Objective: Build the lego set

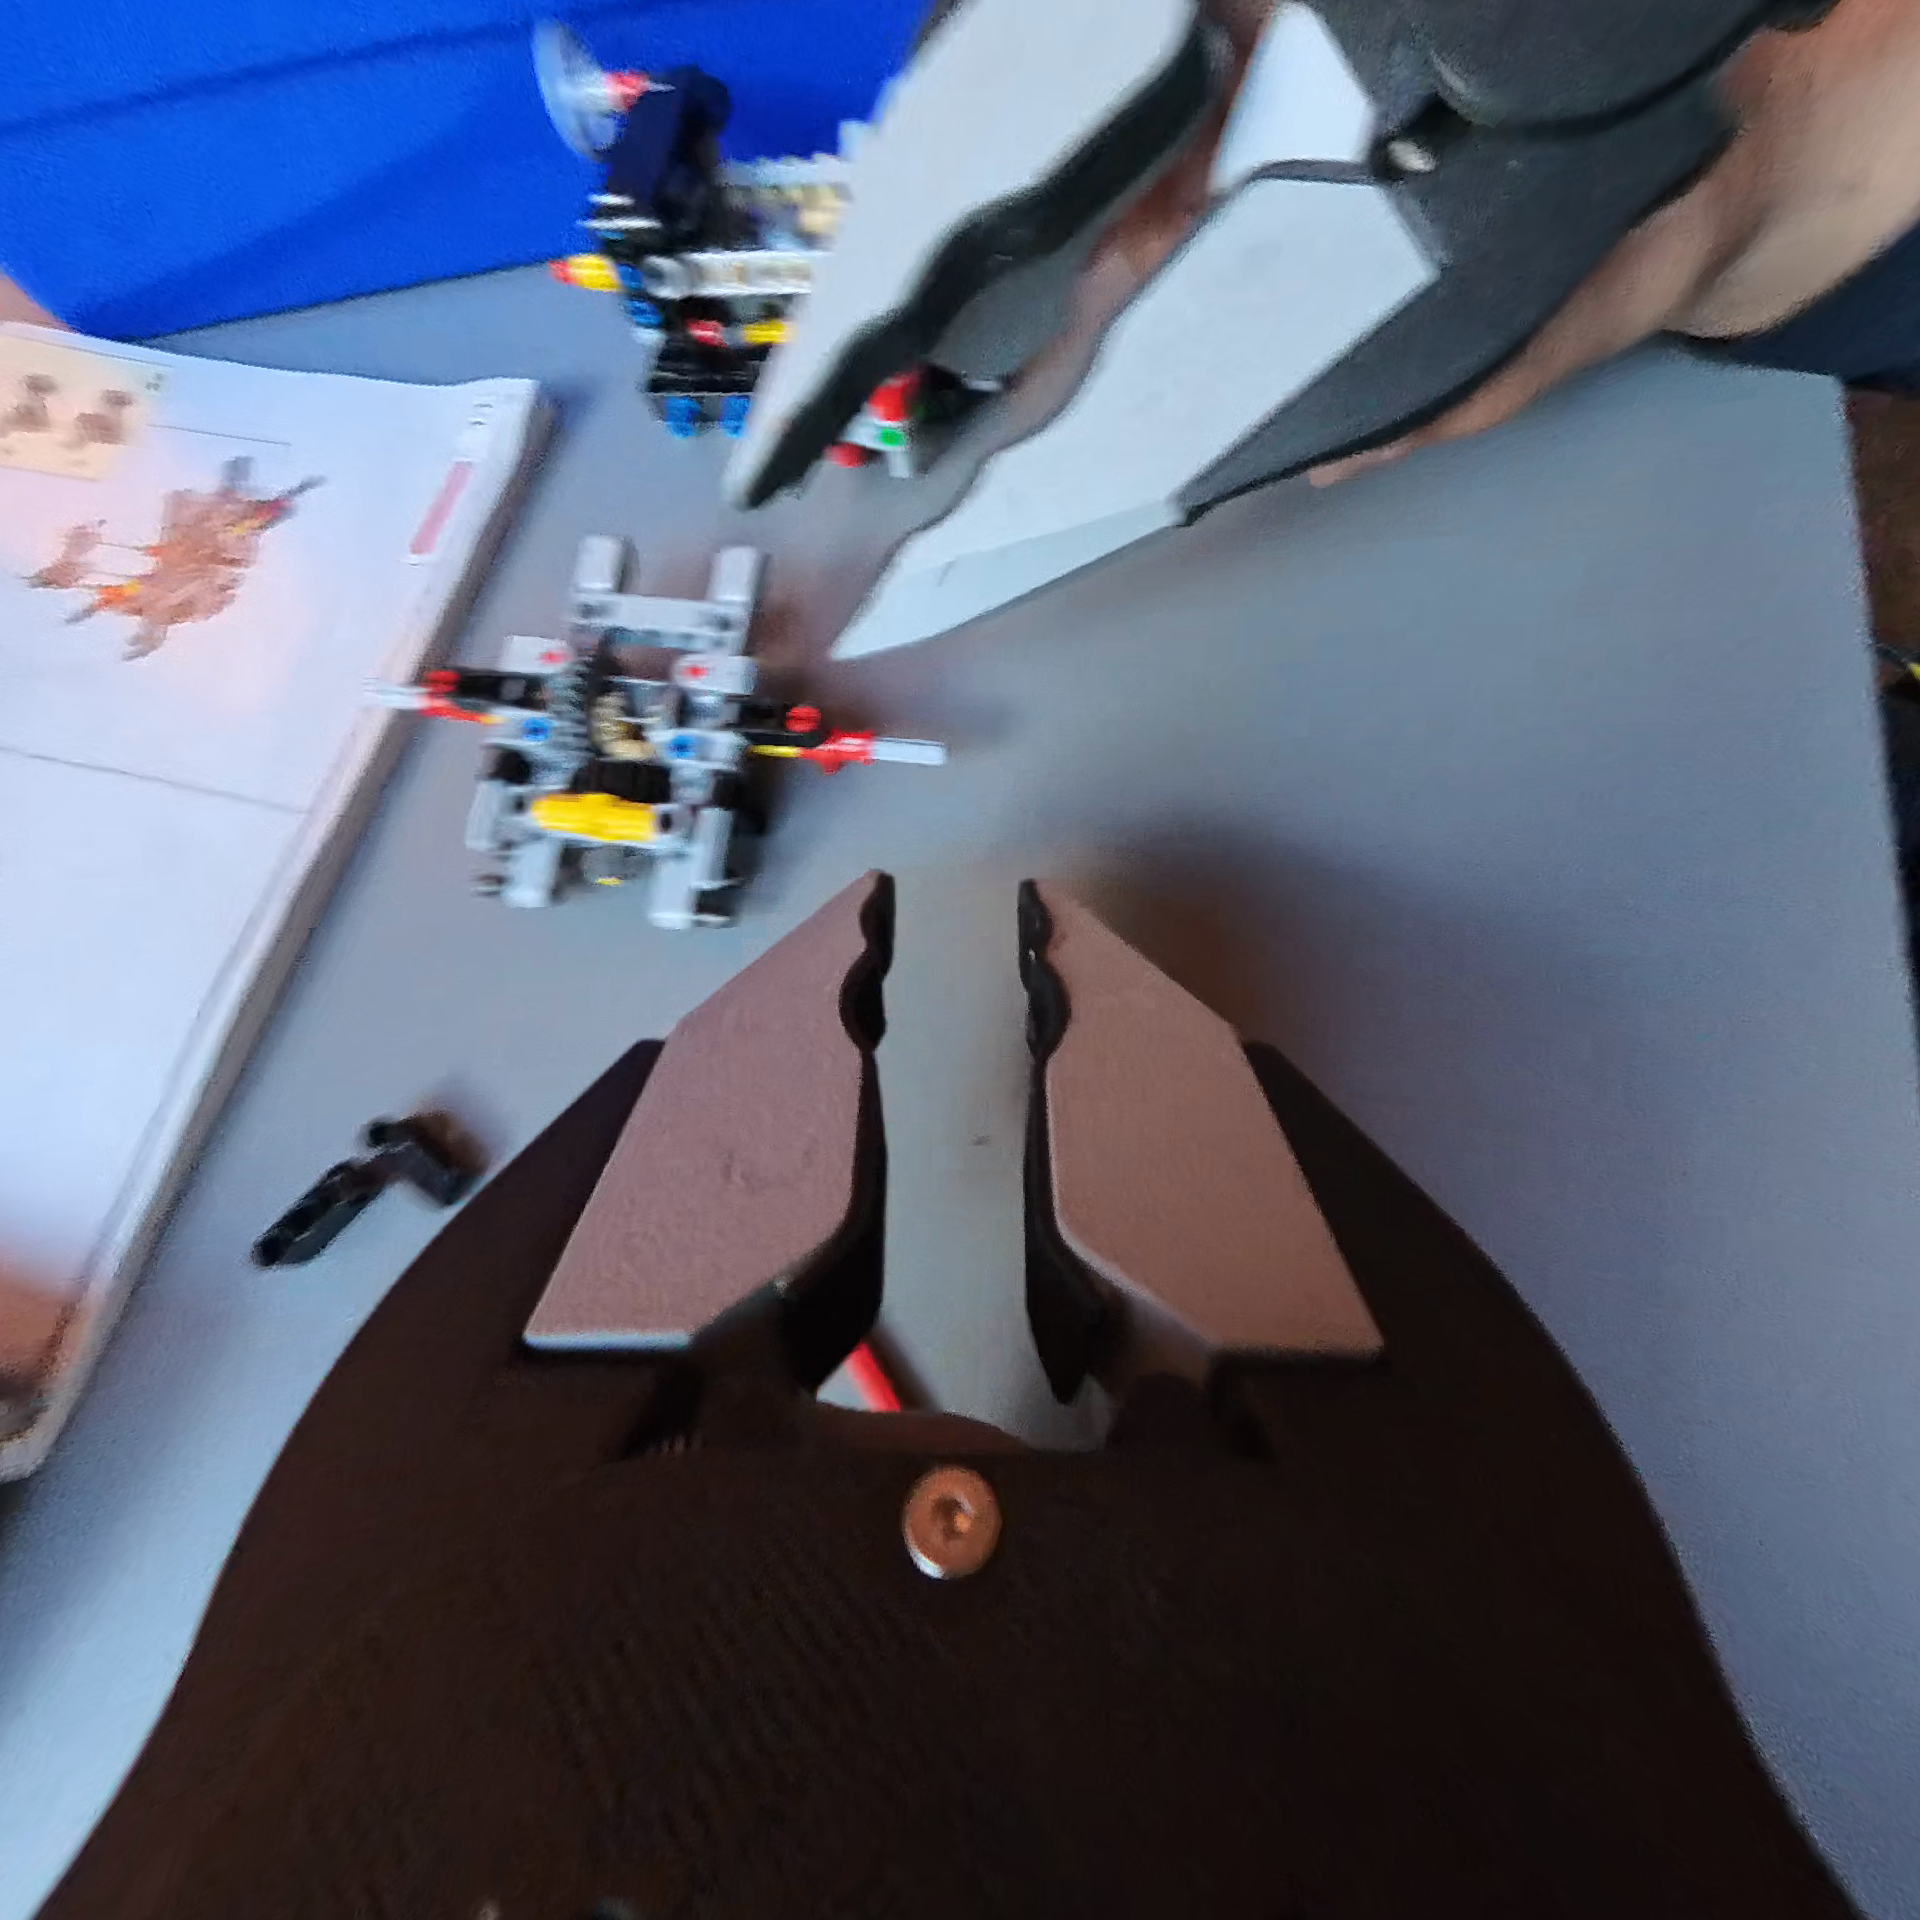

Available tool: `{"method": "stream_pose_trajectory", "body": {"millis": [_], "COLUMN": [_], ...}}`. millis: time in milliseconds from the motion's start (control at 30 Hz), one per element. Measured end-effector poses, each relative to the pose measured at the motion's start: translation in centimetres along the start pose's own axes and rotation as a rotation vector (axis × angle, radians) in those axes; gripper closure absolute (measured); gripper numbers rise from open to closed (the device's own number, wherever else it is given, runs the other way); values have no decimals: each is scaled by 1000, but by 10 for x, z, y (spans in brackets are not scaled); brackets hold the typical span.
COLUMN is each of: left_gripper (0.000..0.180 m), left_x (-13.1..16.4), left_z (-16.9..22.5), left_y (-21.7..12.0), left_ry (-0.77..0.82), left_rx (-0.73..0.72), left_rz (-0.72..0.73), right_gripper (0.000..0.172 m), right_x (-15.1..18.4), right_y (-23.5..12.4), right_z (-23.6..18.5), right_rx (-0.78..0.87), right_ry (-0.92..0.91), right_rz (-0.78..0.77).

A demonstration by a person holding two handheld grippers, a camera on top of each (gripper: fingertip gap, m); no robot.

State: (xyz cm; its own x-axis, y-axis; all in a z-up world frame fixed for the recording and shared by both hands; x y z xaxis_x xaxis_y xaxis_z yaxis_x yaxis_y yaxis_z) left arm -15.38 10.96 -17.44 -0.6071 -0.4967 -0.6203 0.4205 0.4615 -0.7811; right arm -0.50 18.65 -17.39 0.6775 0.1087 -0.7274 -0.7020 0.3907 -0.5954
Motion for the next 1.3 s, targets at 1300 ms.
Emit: {"method": "stream_pose_trajectory", "body": {"millis": [1300], "left_gripper": [123], "left_x": [-22], "left_z": [-62], "left_y": [18], "left_ry": [222], "left_rx": [-76], "left_rz": [-205], "right_gripper": [120], "right_x": [4], "right_y": [15], "right_z": [20], "right_rx": [-259], "right_ry": [87], "right_rz": [-80]}}
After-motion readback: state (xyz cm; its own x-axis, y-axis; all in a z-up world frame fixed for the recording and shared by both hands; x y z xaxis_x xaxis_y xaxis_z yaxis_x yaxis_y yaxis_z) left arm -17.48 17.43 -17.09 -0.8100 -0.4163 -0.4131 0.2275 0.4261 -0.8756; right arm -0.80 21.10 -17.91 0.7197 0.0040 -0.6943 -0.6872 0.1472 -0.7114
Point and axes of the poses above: each gripper's, where its closed fingertips meet, y out along the fingers, x out of its underside, z = x × y across the jaws, the point moved 10 cm from there along -y, back along the fingers, and after that the axes turned 12 degrees about -z, right-handed, at the moved point
